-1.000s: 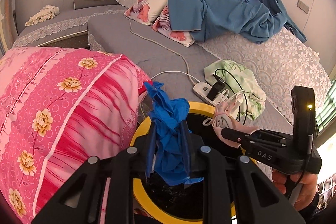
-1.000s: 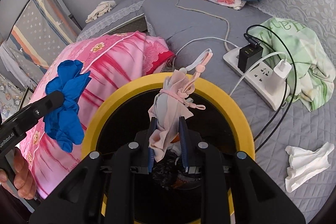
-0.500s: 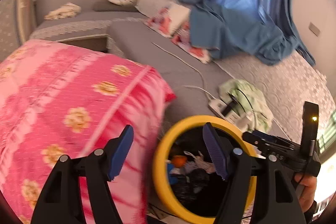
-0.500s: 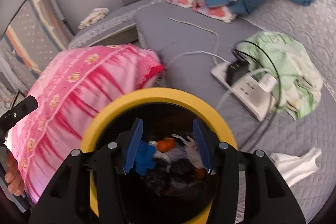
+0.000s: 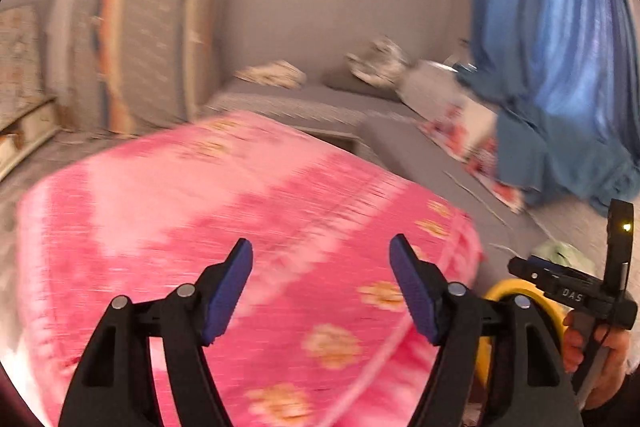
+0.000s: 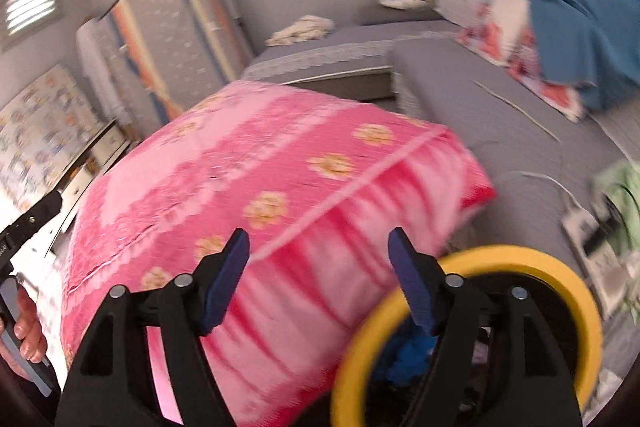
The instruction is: Collect trash
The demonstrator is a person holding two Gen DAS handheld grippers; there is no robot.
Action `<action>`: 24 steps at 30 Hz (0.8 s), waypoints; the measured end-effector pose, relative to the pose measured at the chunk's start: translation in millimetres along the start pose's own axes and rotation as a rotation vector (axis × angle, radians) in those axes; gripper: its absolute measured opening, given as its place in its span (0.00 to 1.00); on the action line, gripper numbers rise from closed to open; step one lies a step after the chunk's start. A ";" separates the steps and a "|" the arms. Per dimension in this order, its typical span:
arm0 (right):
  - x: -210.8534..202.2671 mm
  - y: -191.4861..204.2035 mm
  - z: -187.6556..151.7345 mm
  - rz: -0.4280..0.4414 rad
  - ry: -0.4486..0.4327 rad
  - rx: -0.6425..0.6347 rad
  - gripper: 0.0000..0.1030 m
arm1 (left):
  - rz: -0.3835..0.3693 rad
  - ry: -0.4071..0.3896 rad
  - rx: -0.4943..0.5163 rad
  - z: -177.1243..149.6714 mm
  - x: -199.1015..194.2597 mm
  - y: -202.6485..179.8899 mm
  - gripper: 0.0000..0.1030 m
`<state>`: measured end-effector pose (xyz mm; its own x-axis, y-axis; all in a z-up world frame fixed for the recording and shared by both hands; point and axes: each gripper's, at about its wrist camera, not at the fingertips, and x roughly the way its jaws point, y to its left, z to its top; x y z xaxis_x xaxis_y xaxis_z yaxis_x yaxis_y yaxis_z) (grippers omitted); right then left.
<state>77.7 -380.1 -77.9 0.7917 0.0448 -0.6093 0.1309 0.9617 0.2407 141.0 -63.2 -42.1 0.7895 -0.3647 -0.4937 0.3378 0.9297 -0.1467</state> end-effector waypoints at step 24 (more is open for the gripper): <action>-51.7 147.0 -0.6 0.054 -0.324 -0.144 0.92 | 0.351 -0.337 -0.105 -10.8 -143.4 58.0 0.92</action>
<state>55.6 -240.9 -11.4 0.9464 0.0303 -0.3215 0.0167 0.9897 0.1425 41.8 43.6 10.9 0.9738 -0.0086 -0.2271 -0.0182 0.9932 -0.1153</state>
